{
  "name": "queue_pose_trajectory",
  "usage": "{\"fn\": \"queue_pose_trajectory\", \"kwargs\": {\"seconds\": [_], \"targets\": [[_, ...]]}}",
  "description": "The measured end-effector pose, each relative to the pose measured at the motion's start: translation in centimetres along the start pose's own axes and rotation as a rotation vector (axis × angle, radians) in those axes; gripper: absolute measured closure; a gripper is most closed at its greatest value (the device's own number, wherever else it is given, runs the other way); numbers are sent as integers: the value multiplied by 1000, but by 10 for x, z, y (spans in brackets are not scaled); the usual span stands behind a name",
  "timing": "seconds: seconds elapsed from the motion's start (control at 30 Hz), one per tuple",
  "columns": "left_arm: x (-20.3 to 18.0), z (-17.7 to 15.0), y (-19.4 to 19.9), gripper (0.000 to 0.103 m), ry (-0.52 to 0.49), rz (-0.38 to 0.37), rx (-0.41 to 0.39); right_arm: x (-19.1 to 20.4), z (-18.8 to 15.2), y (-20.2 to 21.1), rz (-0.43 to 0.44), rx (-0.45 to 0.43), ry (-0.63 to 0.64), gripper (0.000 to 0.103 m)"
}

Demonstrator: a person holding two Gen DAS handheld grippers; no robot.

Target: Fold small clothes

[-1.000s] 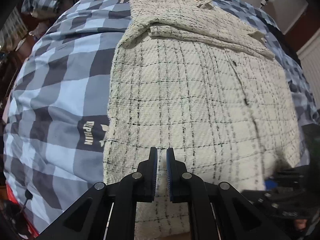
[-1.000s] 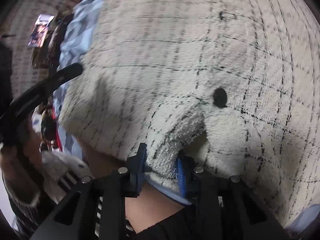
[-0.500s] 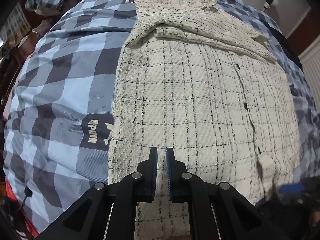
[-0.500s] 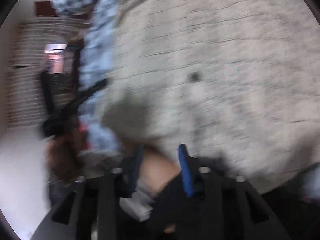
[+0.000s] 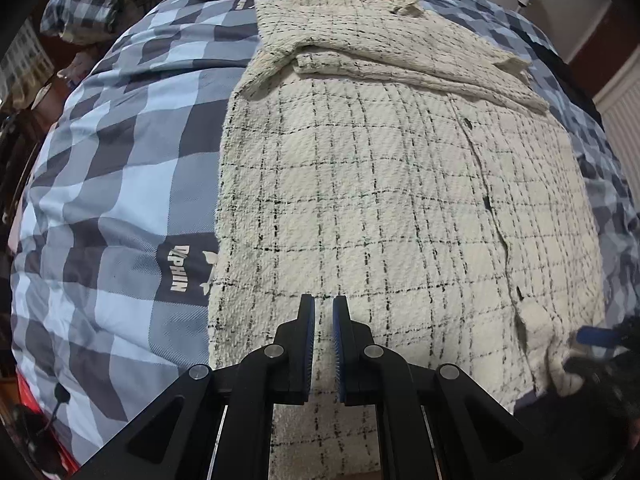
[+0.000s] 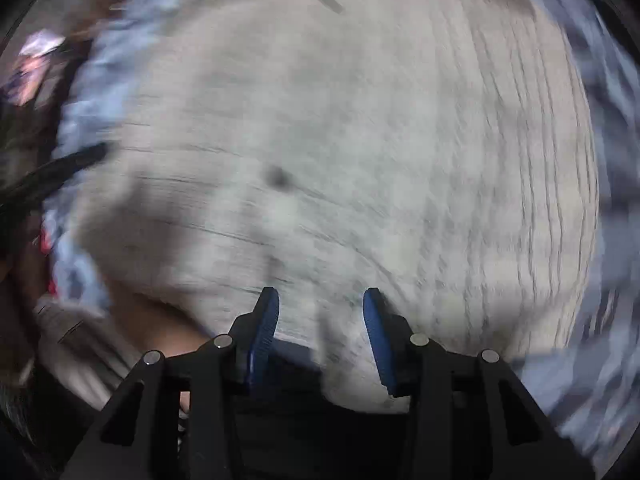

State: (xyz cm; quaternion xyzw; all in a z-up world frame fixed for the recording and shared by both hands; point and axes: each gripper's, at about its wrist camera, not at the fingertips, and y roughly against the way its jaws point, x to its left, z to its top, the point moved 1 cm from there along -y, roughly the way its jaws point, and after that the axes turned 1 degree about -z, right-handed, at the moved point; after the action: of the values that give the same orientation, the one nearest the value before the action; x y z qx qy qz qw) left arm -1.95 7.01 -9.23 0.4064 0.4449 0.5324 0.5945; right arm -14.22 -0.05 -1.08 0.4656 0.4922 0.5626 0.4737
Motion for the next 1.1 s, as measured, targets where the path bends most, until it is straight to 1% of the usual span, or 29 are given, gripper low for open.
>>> {"fn": "queue_pose_trajectory", "kwargs": {"seconds": [0.03,0.07,0.1,0.13,0.17,0.2,0.23,0.27,0.37,0.43,0.47,0.5,0.53,0.57,0.6,0.67,0.73,0.77,0.83,0.87,0.9,0.93,0.97,1.0,1.03,1.07,1.1], "targets": [[1,0,-1,95,2,-2,4,10,1,2,20,-4,40,64],[1,1,-2,95,7,-5,8,19,4,-5,19,23,65,64],[1,2,-2,96,9,-8,8,20,5,-15,19,58,64,64],[1,2,-1,96,9,-11,6,18,9,-33,23,118,45,64],[0,2,-1,95,6,-10,3,15,11,-46,16,159,20,64],[0,1,-1,95,3,-9,2,7,13,-65,-23,212,-16,64],[-1,1,-1,95,1,-8,3,-4,12,-72,-64,238,-28,64],[-1,1,-1,95,0,-9,5,-5,18,-80,-93,246,-31,64],[1,1,-1,96,6,-9,5,-4,33,-91,-161,225,-1,64],[3,0,-1,95,16,-12,7,-7,34,-99,-168,224,9,64],[4,0,-1,95,22,-15,9,-5,33,-104,-167,222,16,71],[5,0,-2,96,26,-17,10,-12,29,-103,-173,223,24,85],[6,0,-2,95,33,-20,12,-18,22,-100,-176,220,30,87],[7,0,-2,95,36,-22,12,-24,20,-98,-160,216,22,94],[7,0,-2,96,38,-22,12,-29,13,-93,-143,209,17,96],[7,-1,-1,95,36,-21,11,-34,8,-80,-98,189,11,97],[6,-1,-1,95,32,-18,11,-35,3,-60,-28,165,15,97],[6,-1,-1,95,30,-18,10,-36,0,-50,27,151,10,97],[5,1,-1,95,28,-20,9,-34,-5,-34,165,132,12,97],[4,1,-2,95,24,-20,8,-33,-7,-32,292,140,3,97],[3,1,-2,95,21,-19,8,-36,-9,-34,383,155,-21,97],[3,1,-2,95,17,-18,9,-40,-9,-38,439,167,-40,95],[2,1,-2,95,13,-16,10,-46,-7,-44,427,181,-47,80],[2,0,-2,95,11,-15,11,-53,-9,-45,358,185,-68,59],[2,-1,-2,95,9,-15,13,-62,-12,-40,313,171,-103,54],[2,-2,-2,95,9,-16,15,-74,-10,-32,289,124,-148,53],[3,-2,-2,95,11,-20,18,-87,-8,-14,282,52,-183,52]]}}
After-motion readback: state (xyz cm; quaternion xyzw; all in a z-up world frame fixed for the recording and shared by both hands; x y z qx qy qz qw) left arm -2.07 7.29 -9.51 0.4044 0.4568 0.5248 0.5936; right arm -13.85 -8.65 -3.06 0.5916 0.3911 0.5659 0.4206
